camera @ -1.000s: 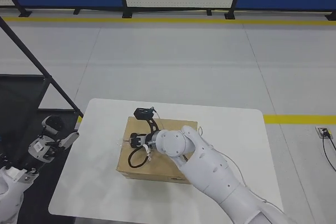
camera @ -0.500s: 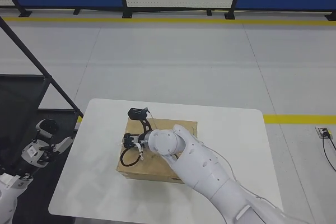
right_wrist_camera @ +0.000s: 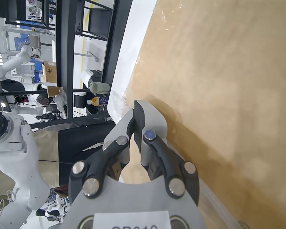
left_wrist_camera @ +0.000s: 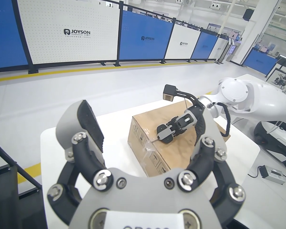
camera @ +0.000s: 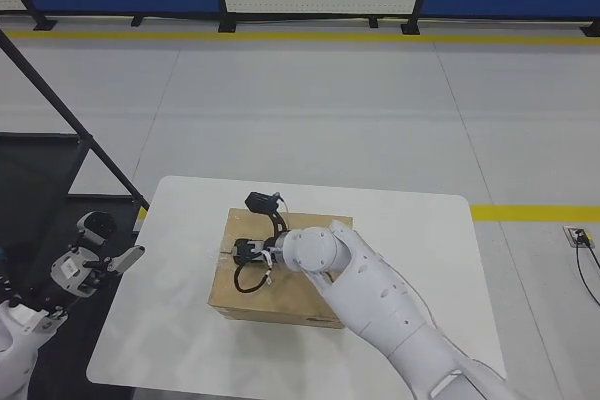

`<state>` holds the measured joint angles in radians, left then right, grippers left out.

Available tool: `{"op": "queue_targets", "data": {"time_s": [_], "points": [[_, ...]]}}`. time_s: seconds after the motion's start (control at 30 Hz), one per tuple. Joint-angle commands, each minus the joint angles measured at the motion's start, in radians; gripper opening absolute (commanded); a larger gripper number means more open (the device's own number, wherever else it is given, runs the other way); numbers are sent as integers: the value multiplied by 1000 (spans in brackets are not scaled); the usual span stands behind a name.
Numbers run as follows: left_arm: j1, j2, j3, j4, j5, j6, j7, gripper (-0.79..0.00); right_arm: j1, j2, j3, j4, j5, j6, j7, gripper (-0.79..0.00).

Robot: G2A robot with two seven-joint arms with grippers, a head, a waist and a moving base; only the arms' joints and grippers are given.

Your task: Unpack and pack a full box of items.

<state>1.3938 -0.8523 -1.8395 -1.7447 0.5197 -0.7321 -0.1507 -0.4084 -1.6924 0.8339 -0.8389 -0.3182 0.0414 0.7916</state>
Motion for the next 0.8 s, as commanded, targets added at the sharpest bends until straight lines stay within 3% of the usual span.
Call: {"op": "queue_targets", "data": {"time_s": [0.0,0.37,0.5,0.77], "points": [[-6,-1,5,-1,2,0,-3,0,-31,19,28,-64,-32,22,10,-785],[-28,-4,24,-8,7,6,-22,0,-228,117,191,-436,-262,190,126,-785],[-34,-5,29,-10,10,9,-26,0,-299,137,233,-548,-310,170,104,-785],[-44,-7,34,-9,13,8,-36,0,-368,167,293,-653,-383,207,182,-785]]}}
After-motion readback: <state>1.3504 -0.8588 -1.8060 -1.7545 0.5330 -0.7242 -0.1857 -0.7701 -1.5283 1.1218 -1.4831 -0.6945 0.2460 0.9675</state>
